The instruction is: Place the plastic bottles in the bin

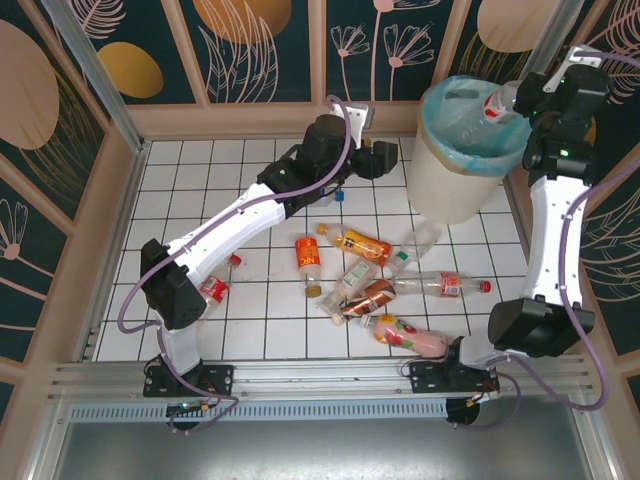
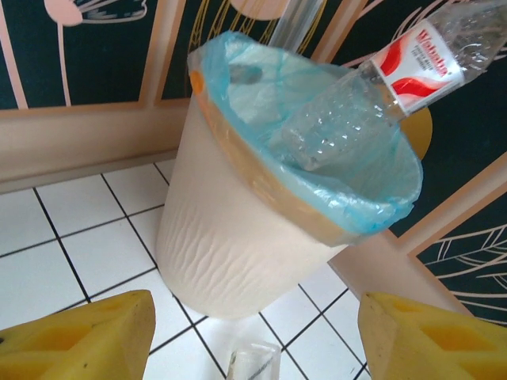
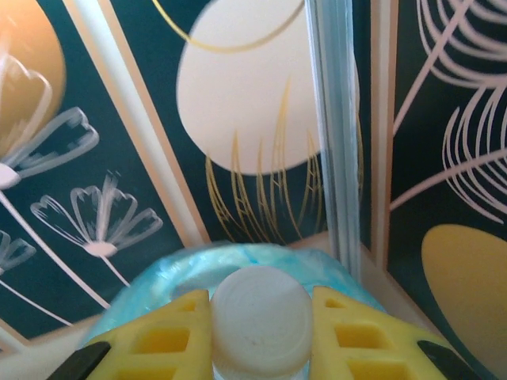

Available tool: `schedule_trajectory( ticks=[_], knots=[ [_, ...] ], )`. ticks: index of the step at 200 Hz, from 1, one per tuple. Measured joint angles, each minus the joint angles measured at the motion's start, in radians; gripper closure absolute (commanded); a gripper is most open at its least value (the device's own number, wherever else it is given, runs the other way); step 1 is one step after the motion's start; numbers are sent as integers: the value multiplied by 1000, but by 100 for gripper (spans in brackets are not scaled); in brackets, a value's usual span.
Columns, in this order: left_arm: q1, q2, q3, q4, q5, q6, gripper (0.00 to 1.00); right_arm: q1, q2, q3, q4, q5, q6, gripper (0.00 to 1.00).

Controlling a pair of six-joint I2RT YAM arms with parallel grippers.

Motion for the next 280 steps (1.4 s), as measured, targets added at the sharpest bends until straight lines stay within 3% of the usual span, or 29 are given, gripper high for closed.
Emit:
schedule_trajectory(
  ticks=[67, 123, 228, 264, 280],
  knots=[
    [0, -19, -56, 21, 9, -11, 29, 169, 172, 26, -129, 145, -196, 100],
    [0, -19, -56, 22, 15, -11, 28, 174, 251, 50, -214, 145, -231, 100],
    [0, -34, -88, 22, 14, -10, 27, 167, 320, -67, -113, 155, -237, 96],
    [0, -35, -89, 22, 14, -10, 27, 154, 331, -72, -86, 143, -229, 91],
    [0, -35, -90, 23, 13, -10, 27, 153, 335, -72, -82, 140, -229, 79]
  ],
)
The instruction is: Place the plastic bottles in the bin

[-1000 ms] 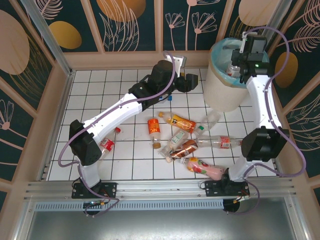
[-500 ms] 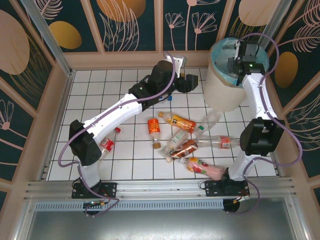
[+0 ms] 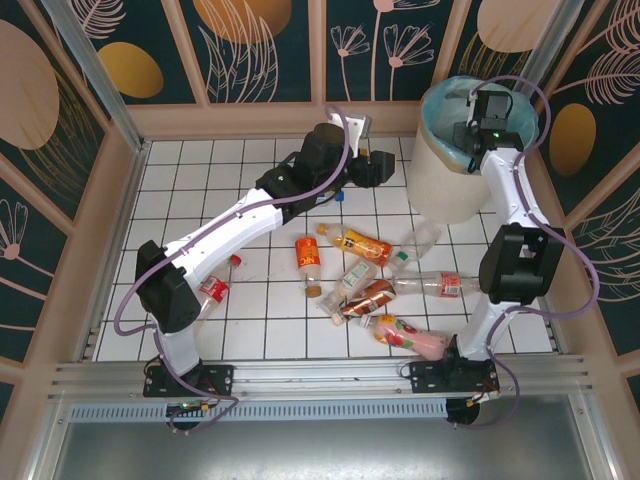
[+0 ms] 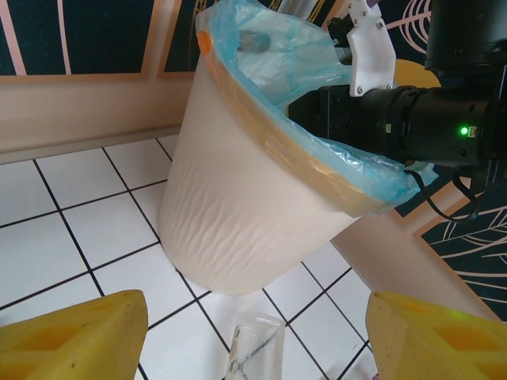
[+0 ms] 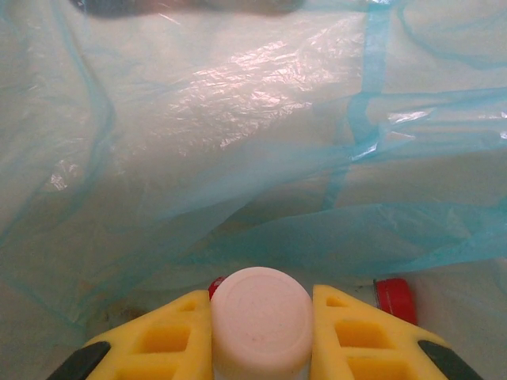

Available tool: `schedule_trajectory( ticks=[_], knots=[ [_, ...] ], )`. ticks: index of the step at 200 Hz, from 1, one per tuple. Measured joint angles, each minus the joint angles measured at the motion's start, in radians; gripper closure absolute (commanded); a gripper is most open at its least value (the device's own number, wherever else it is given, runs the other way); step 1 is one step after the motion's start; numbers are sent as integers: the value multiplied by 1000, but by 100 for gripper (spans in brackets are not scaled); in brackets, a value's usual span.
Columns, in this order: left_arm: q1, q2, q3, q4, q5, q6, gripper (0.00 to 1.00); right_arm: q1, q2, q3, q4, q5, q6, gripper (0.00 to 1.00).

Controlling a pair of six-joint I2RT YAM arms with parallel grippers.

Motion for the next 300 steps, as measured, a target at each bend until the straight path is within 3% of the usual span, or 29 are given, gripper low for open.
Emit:
schedule_trajectory(
  ticks=[12, 105, 164, 229, 267, 300],
  knots=[
    [0, -1, -2, 0, -2, 0, 27, 0, 0, 1, 0, -1, 0, 69],
    [0, -9, -5, 1, -20, 0, 26, 0, 3, 42, -71, -42, 49, 43],
    [0, -14, -5, 6, -29, 0, 25, 9, -95, 61, -85, -37, 92, 20],
    [0, -67, -75, 18, -51, 2, 24, 108, -317, -6, -30, -14, 143, 19],
    [0, -210, -254, 37, -130, 3, 23, 247, -535, -237, 51, -53, 187, 20],
    [0, -417, -497, 42, -258, -13, 21, 358, -753, -488, 170, -209, 261, 23]
  ],
)
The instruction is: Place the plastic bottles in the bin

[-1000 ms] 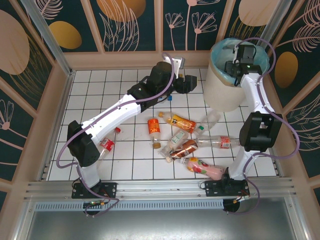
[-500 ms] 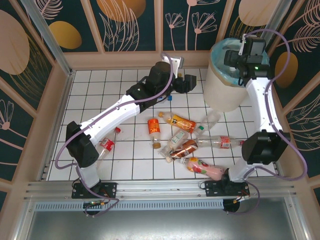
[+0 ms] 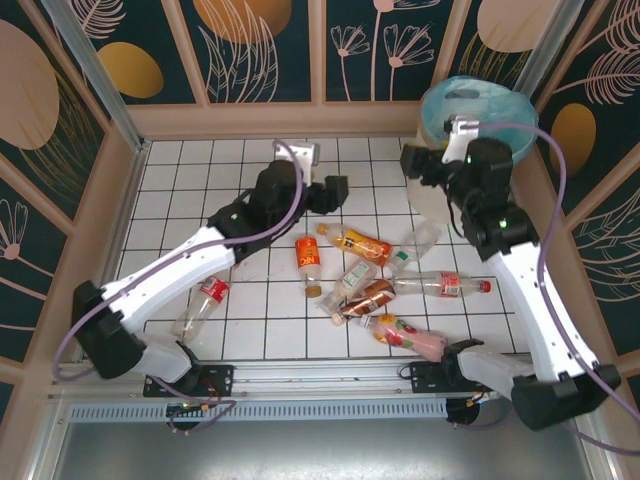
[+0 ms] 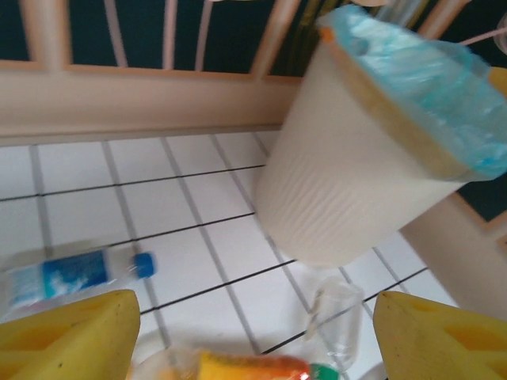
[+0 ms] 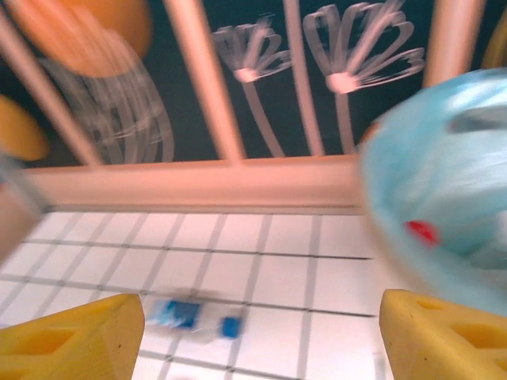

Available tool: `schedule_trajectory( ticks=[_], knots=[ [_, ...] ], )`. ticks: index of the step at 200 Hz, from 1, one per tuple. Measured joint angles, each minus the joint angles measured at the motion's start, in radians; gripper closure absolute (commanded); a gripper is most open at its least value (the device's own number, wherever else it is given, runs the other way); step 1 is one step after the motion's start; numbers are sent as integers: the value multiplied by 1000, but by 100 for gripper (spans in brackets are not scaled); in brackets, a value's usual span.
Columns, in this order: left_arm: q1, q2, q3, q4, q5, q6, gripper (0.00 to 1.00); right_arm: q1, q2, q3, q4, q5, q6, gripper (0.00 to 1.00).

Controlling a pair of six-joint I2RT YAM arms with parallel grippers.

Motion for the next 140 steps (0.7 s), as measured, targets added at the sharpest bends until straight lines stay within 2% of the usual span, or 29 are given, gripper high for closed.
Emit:
schedule_trajectory(
  ticks=[24, 64, 140],
  knots=[
    [0, -154, -152, -20, -97, -31, 20, 118, -40, -82, 76, -97, 30, 24],
    [0, -367, -324, -114, -253, -122, 18, 356, 6, -184, 188, -161, 36, 24],
    [0, -581, -519, -367, -415, -353, 18, 652, 308, -244, 403, -198, 84, 25]
  ],
)
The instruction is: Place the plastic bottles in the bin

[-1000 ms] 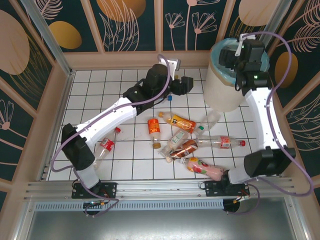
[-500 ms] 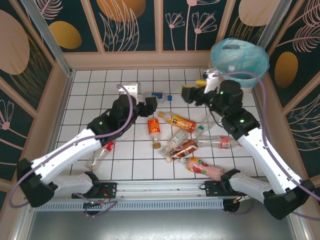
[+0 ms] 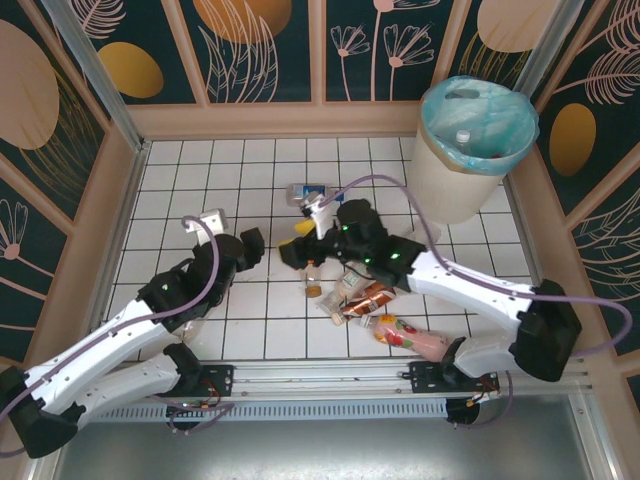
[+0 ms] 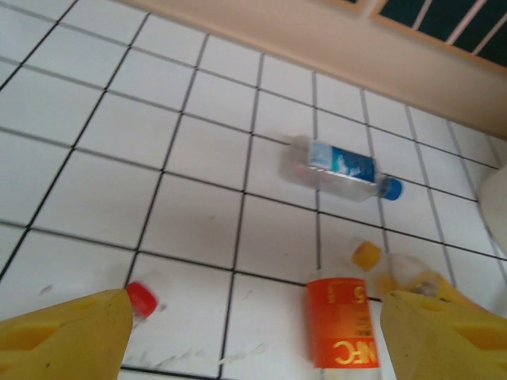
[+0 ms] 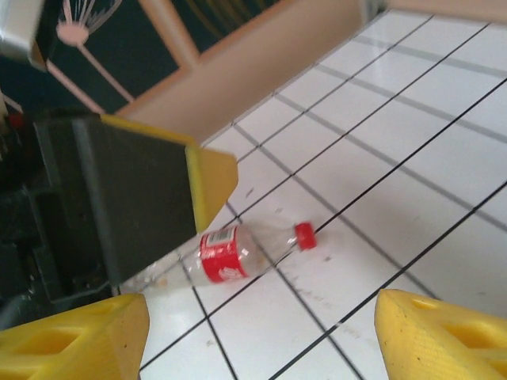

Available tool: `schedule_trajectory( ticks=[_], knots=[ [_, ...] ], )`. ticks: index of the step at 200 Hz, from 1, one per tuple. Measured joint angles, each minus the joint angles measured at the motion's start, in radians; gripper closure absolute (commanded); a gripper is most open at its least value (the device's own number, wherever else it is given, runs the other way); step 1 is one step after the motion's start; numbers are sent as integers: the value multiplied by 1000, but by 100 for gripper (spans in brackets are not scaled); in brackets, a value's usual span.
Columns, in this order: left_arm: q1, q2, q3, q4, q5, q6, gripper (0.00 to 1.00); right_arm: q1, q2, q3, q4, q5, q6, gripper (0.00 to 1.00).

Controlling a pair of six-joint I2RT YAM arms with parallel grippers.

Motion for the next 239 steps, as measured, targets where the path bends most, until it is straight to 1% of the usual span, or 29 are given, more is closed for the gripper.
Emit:
schedule_trajectory(
  ticks=[28, 72, 112, 144, 176, 208, 239],
  knots=[
    [0, -66, -51, -71, -32, -74, 17, 60, 116, 24, 9, 3, 4, 25],
    [0, -118, -107, -132, -41, -157, 17, 109, 246, 109, 8, 3, 18, 26],
    [1, -104, -134, -178, -62, -197, 16, 122, 294, 140, -32, 13, 23, 26],
    [5, -70, -153, -177, -59, -224, 16, 123, 312, 149, -70, 30, 23, 25],
    [37, -17, -180, -126, -20, -227, 16, 123, 330, 171, -135, 73, 21, 25],
    [105, 39, -200, -64, 55, -208, 15, 121, 337, 193, -173, 106, 19, 25],
    [166, 47, -221, -14, 112, -189, 14, 121, 337, 210, -175, 107, 22, 25]
  ],
)
